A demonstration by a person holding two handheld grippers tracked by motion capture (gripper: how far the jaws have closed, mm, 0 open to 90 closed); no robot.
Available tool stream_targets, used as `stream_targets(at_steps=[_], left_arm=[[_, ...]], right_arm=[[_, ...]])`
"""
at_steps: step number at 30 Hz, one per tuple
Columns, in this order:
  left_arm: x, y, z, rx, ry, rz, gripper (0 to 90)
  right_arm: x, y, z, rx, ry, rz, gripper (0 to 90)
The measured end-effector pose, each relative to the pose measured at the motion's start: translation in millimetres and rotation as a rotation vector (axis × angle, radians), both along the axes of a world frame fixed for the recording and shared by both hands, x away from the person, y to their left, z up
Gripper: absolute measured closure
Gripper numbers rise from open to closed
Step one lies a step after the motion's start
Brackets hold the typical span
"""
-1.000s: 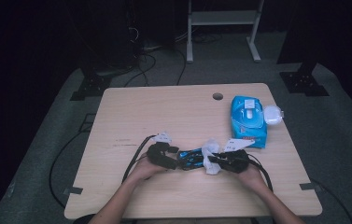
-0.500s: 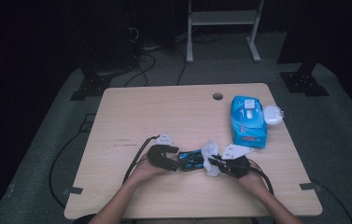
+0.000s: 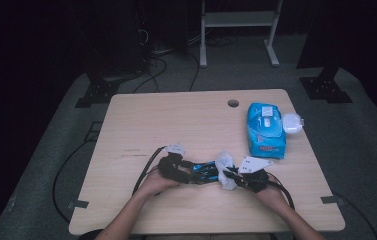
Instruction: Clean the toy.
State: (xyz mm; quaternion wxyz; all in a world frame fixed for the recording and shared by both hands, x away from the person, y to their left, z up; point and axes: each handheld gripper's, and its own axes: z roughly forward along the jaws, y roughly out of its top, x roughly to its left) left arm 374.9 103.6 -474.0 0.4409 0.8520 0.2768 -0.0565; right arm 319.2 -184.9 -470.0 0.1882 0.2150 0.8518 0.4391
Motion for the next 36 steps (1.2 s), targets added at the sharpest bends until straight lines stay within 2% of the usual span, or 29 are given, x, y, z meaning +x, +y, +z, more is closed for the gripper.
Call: stream_targets(at_steps=[3,5,11,17,20,23,25,30,36], left_arm=[[-0.1,-0.8,-0.8,-0.002,0.012,0.008,28.7],[-3.3,-1.2,0.1,0.002,-0.013,0.011,29.1],[-21.0,-7.0,5.0,0.049,-0.178,0.004,29.4],[-43.9,-12.5,9.2,0.126,-0.387,-0.020,29.9],[-51.0,-13.2,10.9,0.156,-0.451,-0.039,31.4],[-54.8,-15.1,10.8,0.168,-0.479,-0.035,31.4],[-56.6,-14.7,9.6,0.161,-0.492,-0.031,31.4],[-59.1,-13.3,10.5,0.151,-0.491,-0.034,32.5],[-65.3,-14.3,10.4,0.151,-0.531,-0.033,33.8]], right_arm=[[-1.2,-0.1,-0.1,-0.004,-0.008,-0.002,82.9],[-2.3,0.1,-0.3,-0.005,-0.012,-0.001,82.9],[-8.7,0.3,1.0,-0.026,-0.022,0.001,82.7],[-16.4,-1.8,0.3,-0.015,-0.011,-0.001,82.4],[-21.1,-3.4,-0.7,-0.004,-0.003,0.002,82.3],[-23.3,-3.6,-0.7,-0.008,0.000,0.004,82.3],[-24.3,-4.1,-0.6,-0.010,0.007,0.008,82.3],[-27.6,-3.9,-1.6,-0.022,0.027,0.016,82.2],[-29.0,-3.8,-4.4,-0.018,0.056,0.015,82.2]])
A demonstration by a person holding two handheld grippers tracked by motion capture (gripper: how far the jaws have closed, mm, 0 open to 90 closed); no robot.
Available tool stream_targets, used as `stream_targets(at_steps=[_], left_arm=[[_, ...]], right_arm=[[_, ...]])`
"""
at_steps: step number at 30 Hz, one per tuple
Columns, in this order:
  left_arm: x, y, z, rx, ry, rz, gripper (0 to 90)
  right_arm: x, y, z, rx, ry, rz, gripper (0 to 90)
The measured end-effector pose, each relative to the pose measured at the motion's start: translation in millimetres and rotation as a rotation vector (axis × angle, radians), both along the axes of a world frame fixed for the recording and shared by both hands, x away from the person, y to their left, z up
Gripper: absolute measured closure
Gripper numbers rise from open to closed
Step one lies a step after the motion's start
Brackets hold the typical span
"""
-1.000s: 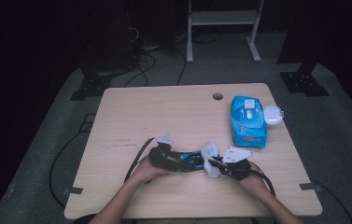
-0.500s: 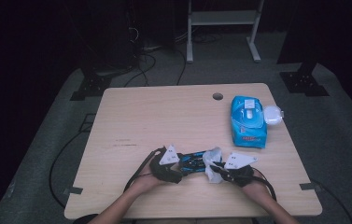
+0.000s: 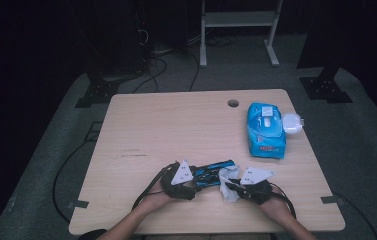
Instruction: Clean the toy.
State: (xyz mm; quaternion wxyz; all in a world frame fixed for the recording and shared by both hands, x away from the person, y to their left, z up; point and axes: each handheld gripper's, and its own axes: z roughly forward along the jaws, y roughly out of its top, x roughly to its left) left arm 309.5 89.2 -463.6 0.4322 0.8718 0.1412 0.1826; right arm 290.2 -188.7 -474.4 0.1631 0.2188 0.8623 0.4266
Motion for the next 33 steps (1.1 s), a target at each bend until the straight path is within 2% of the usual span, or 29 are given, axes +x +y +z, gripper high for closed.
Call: stream_targets(at_steps=[1,2,9,11,18,20,24,27,30,33], left_arm=[[-1.7,0.3,0.4,-0.001,-0.021,-0.008,37.9],[-2.5,0.0,0.5,0.001,-0.021,-0.009,39.0],[-10.0,-2.3,-1.5,0.012,-0.085,0.002,41.4],[-13.6,-2.8,-2.4,0.020,-0.122,0.003,43.3],[-22.0,-6.7,-4.1,0.041,-0.187,0.003,43.7],[-24.8,-7.8,-5.0,0.046,-0.214,0.000,43.8],[-31.7,-10.5,-6.2,0.069,-0.267,-0.019,43.9],[-34.7,-11.5,-6.6,0.078,-0.284,-0.024,43.9],[-38.0,-11.2,-6.8,0.087,-0.299,-0.025,43.8],[-42.2,-11.5,-7.0,0.100,-0.325,-0.035,43.4]], right_arm=[[0.2,-0.3,-0.1,0.002,0.001,0.000,82.2],[0.2,-0.8,-0.2,0.003,0.002,-0.002,82.2],[-0.4,-0.9,-1.4,-0.001,0.010,-0.003,82.2],[-0.5,-1.0,-1.5,-0.002,0.015,-0.002,82.2],[0.6,-4.5,1.5,-0.017,0.054,0.010,82.1],[1.4,-8.7,4.1,-0.005,0.062,0.004,82.1],[7.1,-26.6,17.3,0.042,0.038,-0.049,82.1],[14.3,-34.1,27.9,0.048,0.025,-0.062,81.9],[20.3,-38.0,34.4,0.045,0.024,-0.046,81.8],[18.1,-37.4,36.0,0.034,0.021,-0.022,81.7]])
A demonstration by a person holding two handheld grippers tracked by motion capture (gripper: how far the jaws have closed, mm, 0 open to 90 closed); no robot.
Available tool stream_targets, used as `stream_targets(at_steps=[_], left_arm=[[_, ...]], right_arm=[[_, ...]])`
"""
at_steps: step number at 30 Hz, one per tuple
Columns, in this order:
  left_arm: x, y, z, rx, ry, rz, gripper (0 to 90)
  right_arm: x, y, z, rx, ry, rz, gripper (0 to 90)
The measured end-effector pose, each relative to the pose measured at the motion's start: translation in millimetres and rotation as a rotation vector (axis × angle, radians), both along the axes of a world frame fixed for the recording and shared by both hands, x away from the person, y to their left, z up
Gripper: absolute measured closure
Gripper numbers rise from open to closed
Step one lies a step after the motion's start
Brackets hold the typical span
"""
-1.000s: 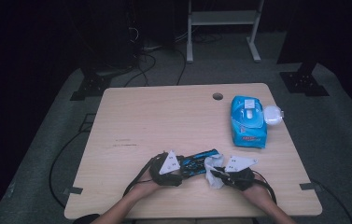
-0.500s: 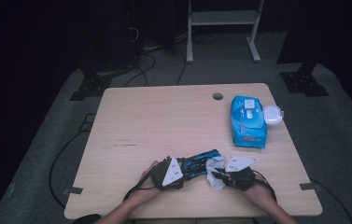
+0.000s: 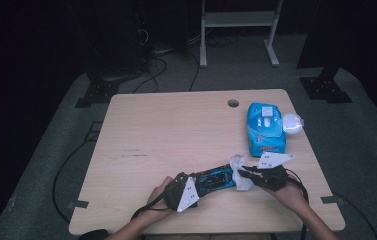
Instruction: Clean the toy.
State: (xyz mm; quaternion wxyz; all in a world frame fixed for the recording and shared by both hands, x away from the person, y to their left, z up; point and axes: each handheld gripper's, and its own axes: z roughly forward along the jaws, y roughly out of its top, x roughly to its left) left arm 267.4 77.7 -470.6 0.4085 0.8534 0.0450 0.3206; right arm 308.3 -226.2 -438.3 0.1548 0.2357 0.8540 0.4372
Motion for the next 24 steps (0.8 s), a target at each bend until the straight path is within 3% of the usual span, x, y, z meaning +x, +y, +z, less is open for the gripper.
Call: stream_targets(at_steps=[5,9,16,21,24], left_arm=[[-5.9,-0.3,-0.1,0.016,-0.028,-0.015,42.3],[-14.2,-0.9,-0.8,0.046,-0.078,-0.032,42.1],[-21.1,-1.1,-2.8,0.062,-0.061,-0.063,41.8],[-19.6,-4.8,2.4,-0.027,0.023,-0.073,40.7],[-11.8,-11.0,5.1,-0.075,0.132,-0.055,34.8]], right_arm=[[-6.8,0.7,-5.1,-0.001,0.004,0.015,81.7],[-11.5,0.8,-9.1,0.001,0.006,0.017,81.7],[-18.2,-1.7,-13.1,0.006,0.011,0.016,81.5],[-21.2,-4.4,-14.9,0.009,0.013,0.013,81.5],[-23.1,-5.8,-15.3,0.018,0.017,0.010,81.5]])
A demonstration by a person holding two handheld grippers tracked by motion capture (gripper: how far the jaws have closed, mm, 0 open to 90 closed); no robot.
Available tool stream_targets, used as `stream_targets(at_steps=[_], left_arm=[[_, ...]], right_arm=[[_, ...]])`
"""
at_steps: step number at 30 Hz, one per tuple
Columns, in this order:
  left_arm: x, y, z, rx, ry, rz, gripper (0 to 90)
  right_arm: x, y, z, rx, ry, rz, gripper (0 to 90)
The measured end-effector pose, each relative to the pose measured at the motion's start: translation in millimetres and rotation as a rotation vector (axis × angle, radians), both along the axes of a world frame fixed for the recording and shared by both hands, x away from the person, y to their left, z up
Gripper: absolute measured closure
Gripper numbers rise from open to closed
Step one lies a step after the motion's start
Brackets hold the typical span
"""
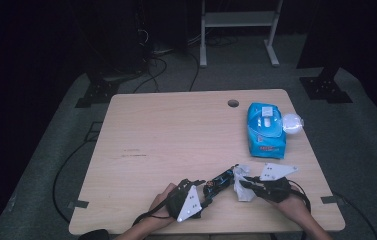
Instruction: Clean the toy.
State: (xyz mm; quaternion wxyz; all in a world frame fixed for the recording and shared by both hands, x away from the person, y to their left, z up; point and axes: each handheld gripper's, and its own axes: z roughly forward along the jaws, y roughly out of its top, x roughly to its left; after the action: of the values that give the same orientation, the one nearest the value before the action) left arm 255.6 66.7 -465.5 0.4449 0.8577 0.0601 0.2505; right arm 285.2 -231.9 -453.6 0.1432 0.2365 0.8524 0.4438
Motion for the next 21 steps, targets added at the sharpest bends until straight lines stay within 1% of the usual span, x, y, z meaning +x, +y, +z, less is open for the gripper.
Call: stream_targets(at_steps=[1,2,3,4,5,6,7,8,9,10,11,12,14,15,17,18,21], left_arm=[[4.2,-2.5,0.1,-0.012,0.049,0.007,32.6],[9.6,-6.1,-0.8,-0.026,0.122,0.017,28.8],[14.1,-9.1,-1.7,-0.029,0.178,0.033,24.3],[20.6,-12.6,-3.9,-0.036,0.241,0.060,19.9],[24.1,-13.9,-5.3,-0.047,0.267,0.060,18.6],[28.2,-16.2,-7.3,-0.063,0.291,0.072,19.4],[30.6,-17.1,-8.4,-0.071,0.296,0.072,21.8],[33.3,-17.8,-9.9,-0.087,0.305,0.063,26.8],[35.3,-18.2,-10.5,-0.088,0.317,0.062,31.4],[38.1,-19.5,-11.9,-0.082,0.330,0.068,33.2],[39.3,-20.0,-12.7,-0.079,0.329,0.064,36.3],[39.8,-20.0,-13.1,-0.085,0.326,0.054,42.2],[39.9,-21.1,-12.9,-0.085,0.299,0.057,54.2],[42.0,-21.5,-12.1,-0.080,0.287,0.054,55.8],[46.1,-20.5,-11.6,-0.084,0.276,0.041,56.8],[48.9,-18.8,-10.5,-0.076,0.260,0.031,57.0],[57.3,-13.5,-7.9,-0.078,0.247,0.019,57.1]], right_arm=[[0.0,-0.1,0.0,0.004,0.001,-0.001,81.5],[0.1,-0.2,0.1,0.007,0.000,-0.001,81.4],[0.0,0.1,0.2,0.009,0.000,-0.001,81.4],[-0.1,0.4,0.2,0.010,-0.001,0.000,81.4],[-0.2,0.8,0.2,0.010,-0.003,0.002,81.4],[-0.2,1.0,0.2,0.011,-0.004,0.003,81.4],[-0.2,1.0,0.1,0.013,-0.005,0.003,81.4],[-0.1,0.8,0.1,0.018,-0.003,0.001,81.4],[0.2,0.3,0.1,0.020,-0.003,-0.002,81.4],[0.5,-0.1,0.3,0.021,-0.002,-0.004,81.4],[1.0,-0.7,0.4,0.028,-0.004,-0.007,81.4],[1.3,-1.1,0.7,0.031,-0.006,-0.010,81.4],[1.7,-1.4,1.1,0.040,-0.011,-0.012,81.4],[1.9,-1.5,1.2,0.040,-0.011,-0.013,81.4],[2.5,-1.5,1.5,0.039,-0.014,-0.015,81.4],[2.7,-1.7,1.6,0.041,-0.016,-0.017,81.4],[4.8,-3.4,4.3,0.057,-0.021,-0.028,81.5]])
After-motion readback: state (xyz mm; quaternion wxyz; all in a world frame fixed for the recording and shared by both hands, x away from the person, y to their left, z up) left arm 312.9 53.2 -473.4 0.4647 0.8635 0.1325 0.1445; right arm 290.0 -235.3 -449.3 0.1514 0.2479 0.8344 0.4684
